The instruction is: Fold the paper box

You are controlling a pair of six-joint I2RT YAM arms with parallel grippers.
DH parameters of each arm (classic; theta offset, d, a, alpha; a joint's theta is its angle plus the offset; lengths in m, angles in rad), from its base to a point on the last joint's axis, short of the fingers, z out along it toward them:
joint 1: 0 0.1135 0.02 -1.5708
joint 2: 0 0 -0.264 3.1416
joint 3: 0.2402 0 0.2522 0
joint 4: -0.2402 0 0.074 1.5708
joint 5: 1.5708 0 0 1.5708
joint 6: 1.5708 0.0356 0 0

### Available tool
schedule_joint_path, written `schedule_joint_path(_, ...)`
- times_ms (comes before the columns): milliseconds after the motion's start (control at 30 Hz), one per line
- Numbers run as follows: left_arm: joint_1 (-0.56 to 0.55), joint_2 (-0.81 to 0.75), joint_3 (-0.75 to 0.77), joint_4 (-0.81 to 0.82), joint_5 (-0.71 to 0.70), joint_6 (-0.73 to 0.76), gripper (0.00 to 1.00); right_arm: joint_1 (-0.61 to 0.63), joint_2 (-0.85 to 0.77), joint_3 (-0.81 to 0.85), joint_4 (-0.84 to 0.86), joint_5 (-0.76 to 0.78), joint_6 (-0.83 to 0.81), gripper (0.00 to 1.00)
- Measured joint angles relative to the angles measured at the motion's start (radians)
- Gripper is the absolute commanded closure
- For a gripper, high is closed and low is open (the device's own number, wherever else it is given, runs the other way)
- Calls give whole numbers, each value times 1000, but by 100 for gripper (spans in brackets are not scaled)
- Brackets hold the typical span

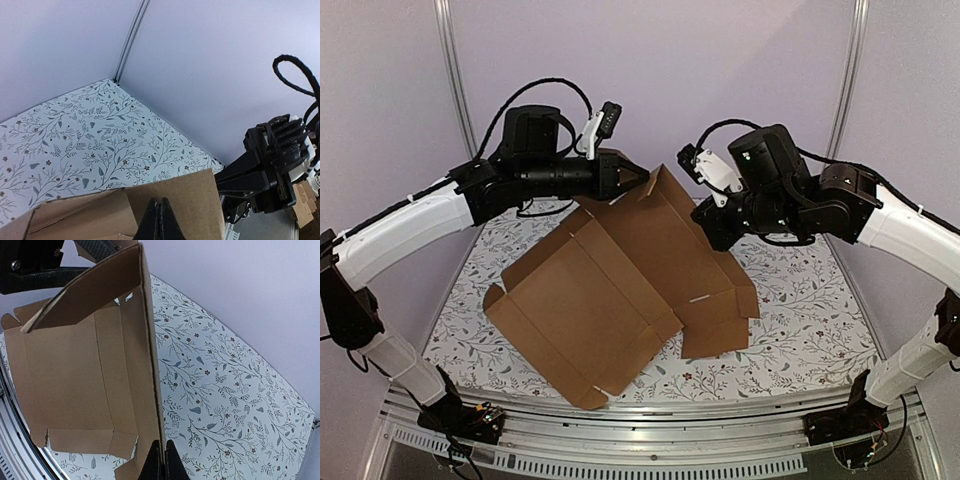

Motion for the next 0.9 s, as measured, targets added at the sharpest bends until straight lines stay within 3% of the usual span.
schedule_joint_path(900, -45, 18, -22, 47, -19, -37, 97, 0, -5, -29, 60, -14, 63, 100)
